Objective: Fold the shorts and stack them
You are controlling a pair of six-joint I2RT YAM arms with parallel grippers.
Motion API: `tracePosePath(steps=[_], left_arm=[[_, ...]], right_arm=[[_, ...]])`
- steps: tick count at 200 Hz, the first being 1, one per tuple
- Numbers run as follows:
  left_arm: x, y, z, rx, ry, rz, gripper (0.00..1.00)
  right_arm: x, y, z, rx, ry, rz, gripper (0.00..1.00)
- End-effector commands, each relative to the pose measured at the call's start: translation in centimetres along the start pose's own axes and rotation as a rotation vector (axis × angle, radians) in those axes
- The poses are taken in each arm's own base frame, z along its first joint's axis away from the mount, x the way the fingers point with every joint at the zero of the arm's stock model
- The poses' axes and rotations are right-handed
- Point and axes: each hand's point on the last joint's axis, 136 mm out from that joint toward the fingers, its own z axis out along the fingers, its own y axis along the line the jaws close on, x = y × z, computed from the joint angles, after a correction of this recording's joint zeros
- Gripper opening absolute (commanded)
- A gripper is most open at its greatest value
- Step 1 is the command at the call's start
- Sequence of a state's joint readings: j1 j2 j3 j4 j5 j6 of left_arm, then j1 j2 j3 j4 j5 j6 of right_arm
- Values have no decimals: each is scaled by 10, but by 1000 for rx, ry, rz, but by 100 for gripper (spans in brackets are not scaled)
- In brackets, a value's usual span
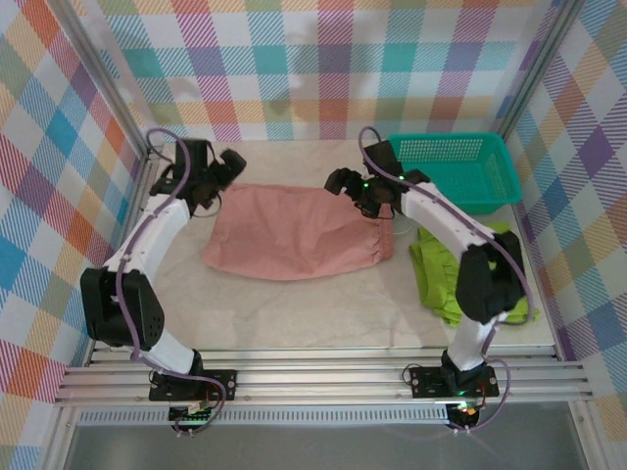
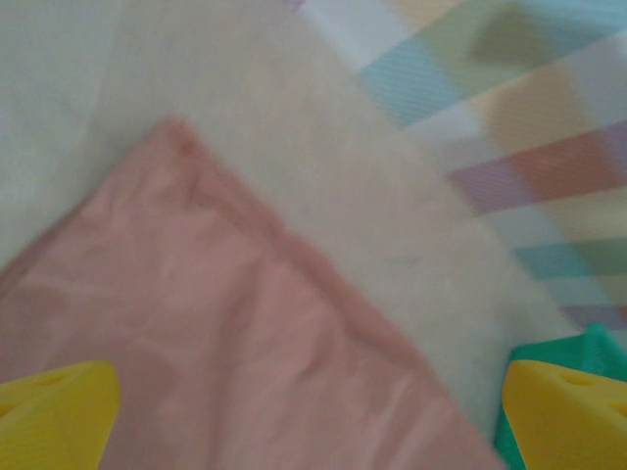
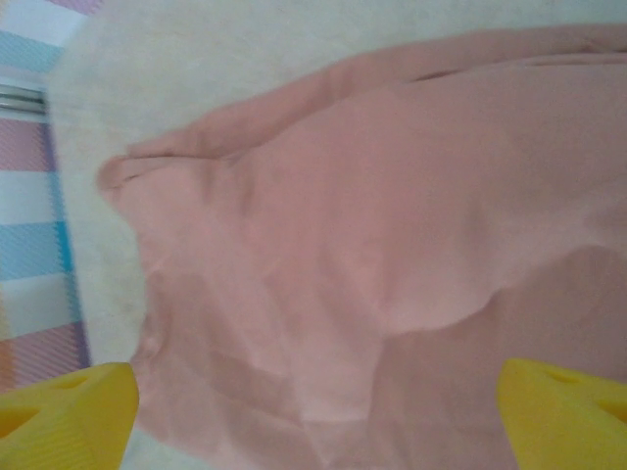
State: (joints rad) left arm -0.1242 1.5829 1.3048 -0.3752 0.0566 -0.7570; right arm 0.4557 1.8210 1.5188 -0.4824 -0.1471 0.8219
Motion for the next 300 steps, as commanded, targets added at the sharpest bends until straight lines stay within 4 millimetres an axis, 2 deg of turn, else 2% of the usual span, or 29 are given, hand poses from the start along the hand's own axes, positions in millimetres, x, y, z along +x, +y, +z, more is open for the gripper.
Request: tracePosePath(steps=[1, 4, 39, 68, 107, 122, 139, 165, 179, 195, 202, 219, 235, 248, 263, 300], left_arm=[[40, 33, 32, -36, 96, -72, 100], [39, 32, 35, -21, 86, -74, 100], [75, 79, 59, -114, 145, -93, 100], [94, 120, 61, -227, 161, -92, 100], [117, 185, 40, -407, 176, -122, 100], [131, 212, 25, -487, 185, -129, 100], [136, 232, 6, -552, 167, -125, 100], [138, 244, -28, -582, 113, -126, 100], [131, 243, -47, -575, 61, -123, 100], [114, 228, -69, -531, 0, -104, 100], [103, 216, -79, -505, -28, -88, 100], [71, 174, -106, -393, -102, -52, 100], [50, 134, -118, -262, -134, -49, 100], [41, 102, -112, -144, -120, -51, 100], [36, 79, -96, -78, -77, -69, 100], [37, 57, -37, -6, 20, -65, 100]], right_arm=[[-6, -6, 26, 23, 41, 2, 94], [-7, -8, 30, 30, 46, 3, 94], [-12, -37, 62, 114, 85, 25, 93], [-10, -55, 74, 158, 106, 35, 94], [6, -71, 82, 181, 148, 83, 93], [17, -74, 84, 182, 167, 102, 93], [34, -73, 84, 174, 201, 107, 93], [75, -57, 76, 136, 253, 72, 93], [95, -46, 64, 103, 264, 55, 93], [100, -36, 47, 64, 243, 57, 93], [97, -29, 38, 38, 226, 52, 93], [86, -8, 15, -16, 187, 9, 94], [78, 10, -1, -71, 157, -26, 95], [72, 19, -7, -98, 138, -45, 95], [65, 14, -7, -73, 122, -43, 95], [46, -10, 7, -45, 112, 10, 95]])
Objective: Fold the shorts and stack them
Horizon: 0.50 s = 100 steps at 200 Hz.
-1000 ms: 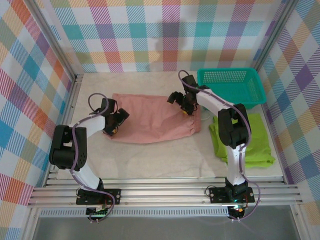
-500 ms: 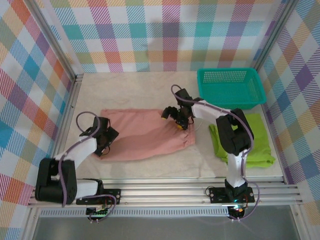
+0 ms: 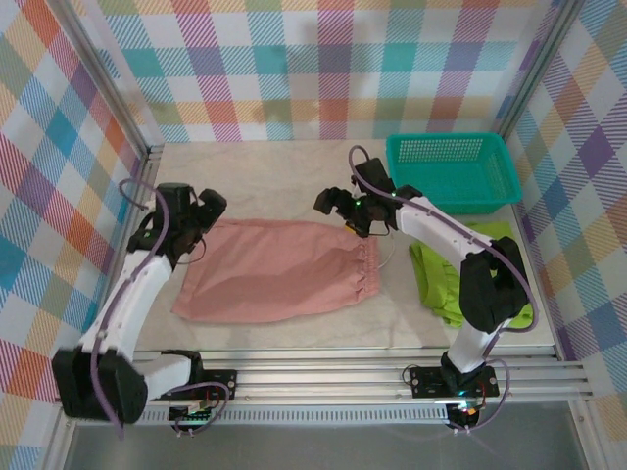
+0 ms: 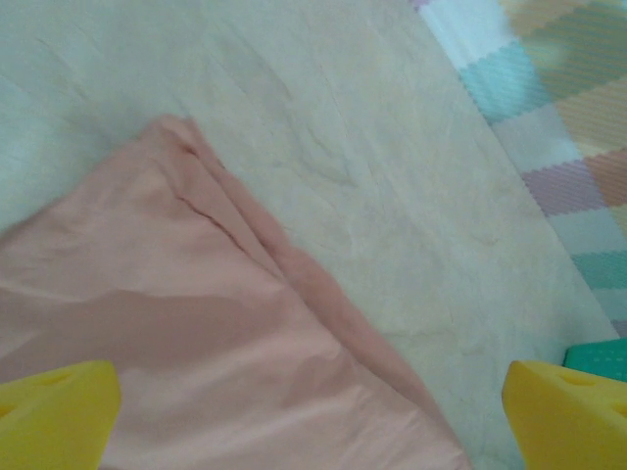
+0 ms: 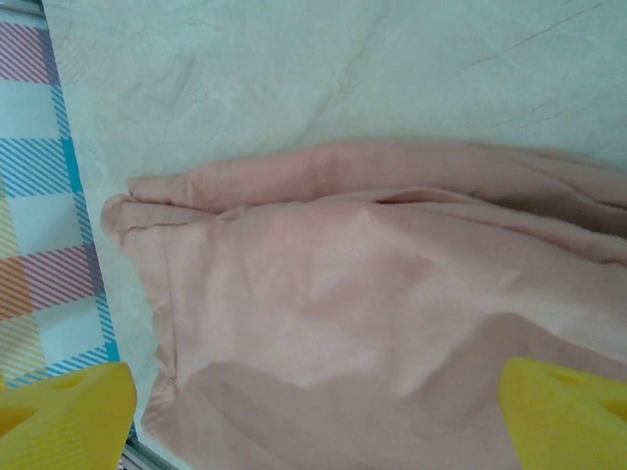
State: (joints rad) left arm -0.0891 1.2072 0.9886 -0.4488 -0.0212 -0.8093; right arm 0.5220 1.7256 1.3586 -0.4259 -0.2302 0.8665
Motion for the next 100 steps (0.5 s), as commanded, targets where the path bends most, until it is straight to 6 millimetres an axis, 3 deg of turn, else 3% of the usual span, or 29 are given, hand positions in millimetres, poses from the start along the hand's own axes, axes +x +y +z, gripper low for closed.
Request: tracePosePath(steps=[1, 13, 37, 74, 100], left_arm=[[13, -14, 34, 68, 97, 13, 100], [12, -22, 51, 104, 97, 18, 100], [15, -14, 84, 77, 98, 29, 100], [24, 15, 128, -2, 127, 16, 100], [31, 44, 147, -70, 146, -15, 100]], right_arm=[[-12, -17, 9, 17, 1, 13, 95], [-17, -26, 14, 23, 9, 33, 95], [-25, -40, 25, 44, 20, 44, 95], [-33, -70, 41, 78, 19, 78, 95], [-35, -86, 52, 97, 25, 88, 95]])
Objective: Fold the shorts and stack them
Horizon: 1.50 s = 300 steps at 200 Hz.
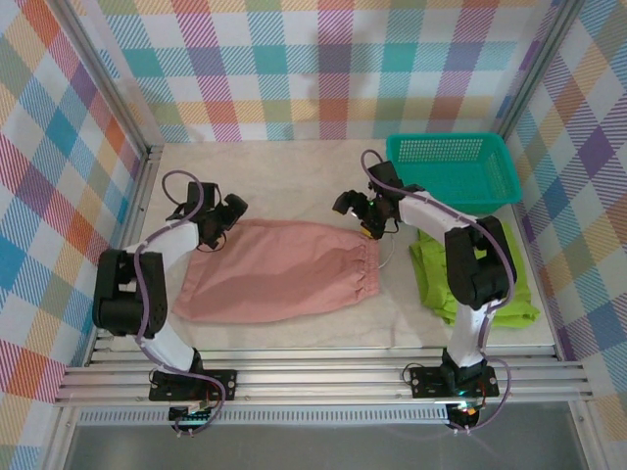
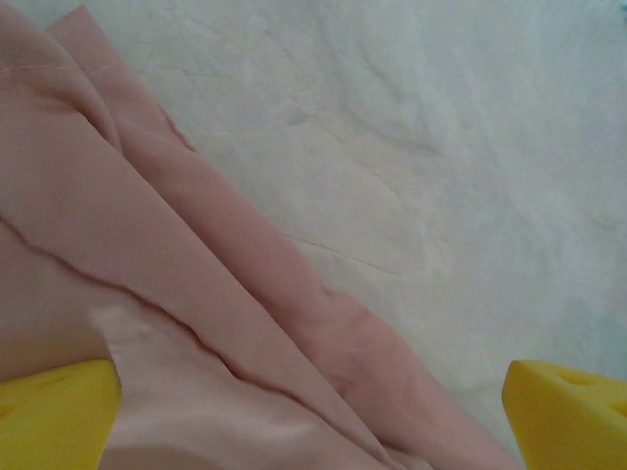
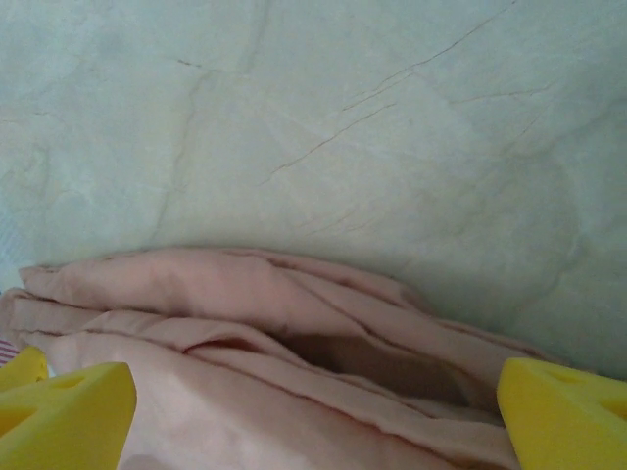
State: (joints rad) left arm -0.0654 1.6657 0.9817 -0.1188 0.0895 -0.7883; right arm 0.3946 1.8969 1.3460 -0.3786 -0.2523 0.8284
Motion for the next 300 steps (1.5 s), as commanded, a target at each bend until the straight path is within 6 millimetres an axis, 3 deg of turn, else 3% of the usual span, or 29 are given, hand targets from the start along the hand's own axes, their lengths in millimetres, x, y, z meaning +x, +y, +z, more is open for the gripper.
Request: tracePosePath(steps=[1, 53, 79, 104, 130, 150, 174, 198, 222, 258, 281, 300], left_arm=[[-4, 19, 16, -20, -9, -17, 100], [4, 55, 33, -95, 4, -44, 100], [5, 58, 36, -100, 1, -40, 100], [0, 53, 29, -92, -8, -36, 100], [-19, 29, -7, -46, -74, -9, 100], [-35, 8, -50, -4, -140, 14, 100], [-35, -19, -98, 80, -166, 23, 100], [-2, -33, -120, 106, -107, 59, 100], [35, -35, -113, 119, -34, 73, 100], [82, -6, -82, 46, 56, 81, 100], [100, 21, -68, -15, 97, 62, 100], [108, 32, -57, -31, 116, 50, 100]], right_arm=[[-3, -9, 12, -7, 4, -16, 95], [-5, -33, 35, 11, 1, -9, 95], [-5, -35, 41, -3, 6, -1, 95], [-8, -25, 33, -36, -15, -10, 95], [-13, 2, 5, -108, -53, -60, 95], [-13, 24, -33, -154, -106, -122, 95], [-5, 26, -79, -139, -186, -200, 96], [14, -3, -101, -38, -186, -238, 99], [28, -39, -99, 23, -154, -235, 99], [48, -66, -77, 35, -26, -133, 100], [62, -76, -62, 21, 30, -90, 100], [71, -81, -55, 2, 48, -58, 99]])
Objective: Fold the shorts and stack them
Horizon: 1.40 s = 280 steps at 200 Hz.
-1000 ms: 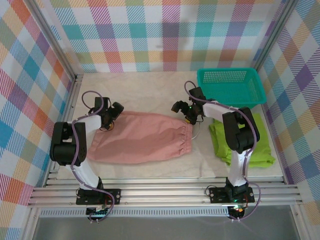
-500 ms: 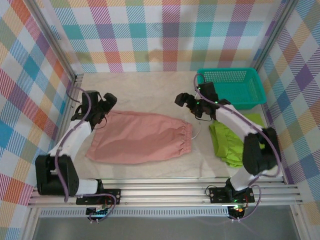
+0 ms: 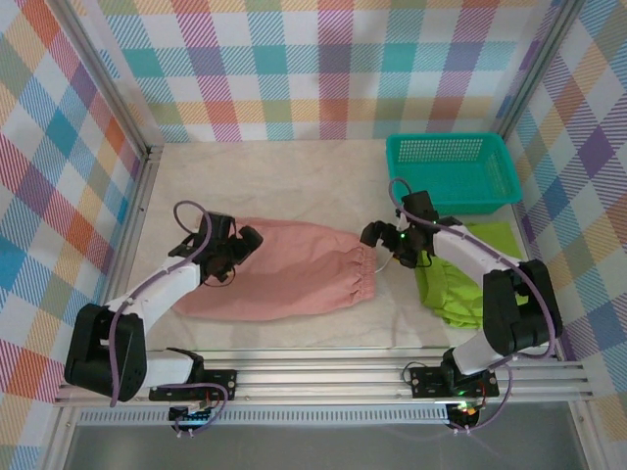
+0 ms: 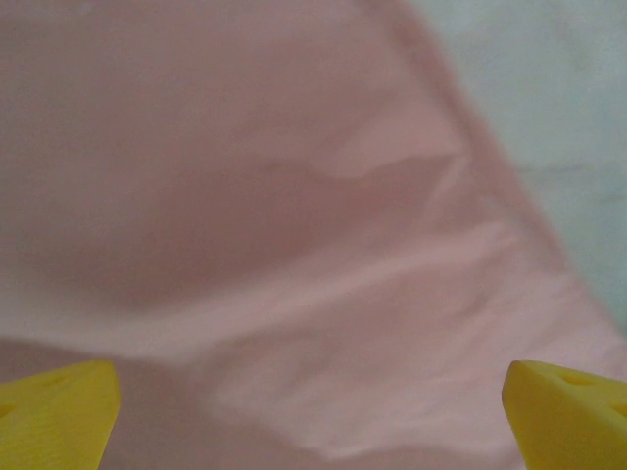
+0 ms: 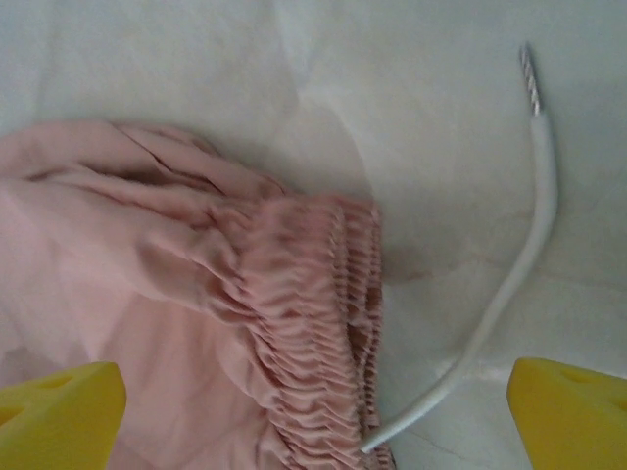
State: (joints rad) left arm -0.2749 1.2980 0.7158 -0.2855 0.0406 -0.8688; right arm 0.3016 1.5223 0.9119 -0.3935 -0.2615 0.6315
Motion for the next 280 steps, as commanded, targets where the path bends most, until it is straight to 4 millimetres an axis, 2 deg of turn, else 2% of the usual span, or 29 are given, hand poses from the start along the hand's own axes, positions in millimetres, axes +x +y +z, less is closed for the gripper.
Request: tracePosePath(steps=[1, 30, 54, 154, 205, 237, 280], left_arm=[[7, 9, 10, -15, 11, -32, 100], [20, 31, 23, -76, 44, -51, 100], [26, 40, 29, -92, 59, -62, 100], [33, 48, 35, -114, 71, -60, 100], [34, 51, 37, -120, 75, -54, 100], [35, 54, 37, -128, 76, -54, 100], [36, 56, 38, -133, 77, -54, 100]], right_arm=[[14, 4, 5, -55, 43, 37, 99], [25, -5, 10, -28, 67, 61, 96], [35, -5, 16, -29, 86, 67, 93], [58, 18, 48, -22, 153, 42, 88], [54, 24, 48, -29, 146, 29, 75], [54, 34, 47, -56, 146, 18, 71], [57, 29, 61, -44, 174, 36, 58]])
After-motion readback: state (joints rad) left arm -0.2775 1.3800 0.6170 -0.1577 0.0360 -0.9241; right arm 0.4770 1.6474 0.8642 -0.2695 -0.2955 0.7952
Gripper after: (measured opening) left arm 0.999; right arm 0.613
